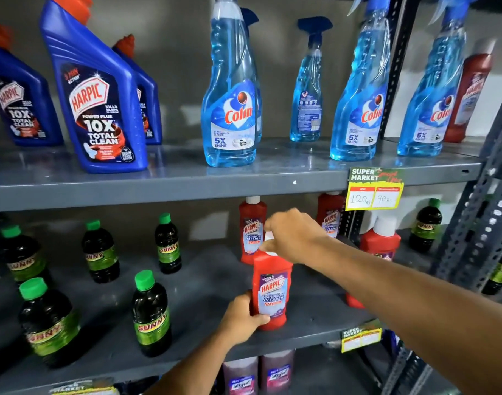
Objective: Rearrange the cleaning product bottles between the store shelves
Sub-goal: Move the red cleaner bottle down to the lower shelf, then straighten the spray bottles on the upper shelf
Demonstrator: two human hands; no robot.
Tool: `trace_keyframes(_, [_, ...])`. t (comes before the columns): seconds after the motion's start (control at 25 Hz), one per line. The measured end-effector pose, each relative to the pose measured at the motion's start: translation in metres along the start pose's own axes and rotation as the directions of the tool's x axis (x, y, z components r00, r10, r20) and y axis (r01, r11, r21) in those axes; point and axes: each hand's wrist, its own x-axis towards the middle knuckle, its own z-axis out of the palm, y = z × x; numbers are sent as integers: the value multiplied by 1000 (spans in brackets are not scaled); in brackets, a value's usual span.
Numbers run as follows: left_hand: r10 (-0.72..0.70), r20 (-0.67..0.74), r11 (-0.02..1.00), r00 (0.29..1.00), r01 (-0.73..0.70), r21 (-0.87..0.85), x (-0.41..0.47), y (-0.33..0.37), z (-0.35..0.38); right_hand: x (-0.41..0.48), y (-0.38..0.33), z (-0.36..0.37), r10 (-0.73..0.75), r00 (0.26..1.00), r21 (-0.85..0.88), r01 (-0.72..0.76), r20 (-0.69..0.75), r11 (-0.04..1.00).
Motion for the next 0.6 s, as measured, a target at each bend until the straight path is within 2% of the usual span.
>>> trace_keyframes(0.24, [-7, 22, 1000, 1000, 6, 27, -1, -1, -4, 0, -4, -4, -13, 1000, -70, 12, -13, 997])
trace_keyframes(0.32, [4, -20, 995, 1000, -2, 101, -11, 2, -16, -7, -4, -8, -43, 999, -146, 43, 7, 988])
trace_keyframes(0.4, [123, -136, 972, 983, -92, 218, -35, 14, -39, -18, -2, -21, -105, 994, -187, 97, -34, 978])
trace_keyframes(0.44, [282, -237, 937, 930, -214, 275, -51, 25, -55, -24, -3, -32, -160, 978, -182, 135, -131, 974])
trace_keyframes(0.48, [468, -351, 873, 811, -365, 322, -70, 45, -72, -31, -5, -47, -215, 936, -133, 184, -280, 974])
trace_keyframes(0.52, [631, -456, 776, 628, -518, 361, -87, 72, -93, -34, -7, -65, -251, 854, -73, 245, -456, 967])
trace_keyframes(0.56, [717, -537, 677, 444, -629, 383, -101, 103, -113, -32, -10, -84, -270, 718, -30, 328, -642, 944])
trace_keyframes(0.6, [741, -595, 608, 313, -688, 396, -106, 131, -133, -26, -13, -103, -237, 580, 18, 398, -779, 917])
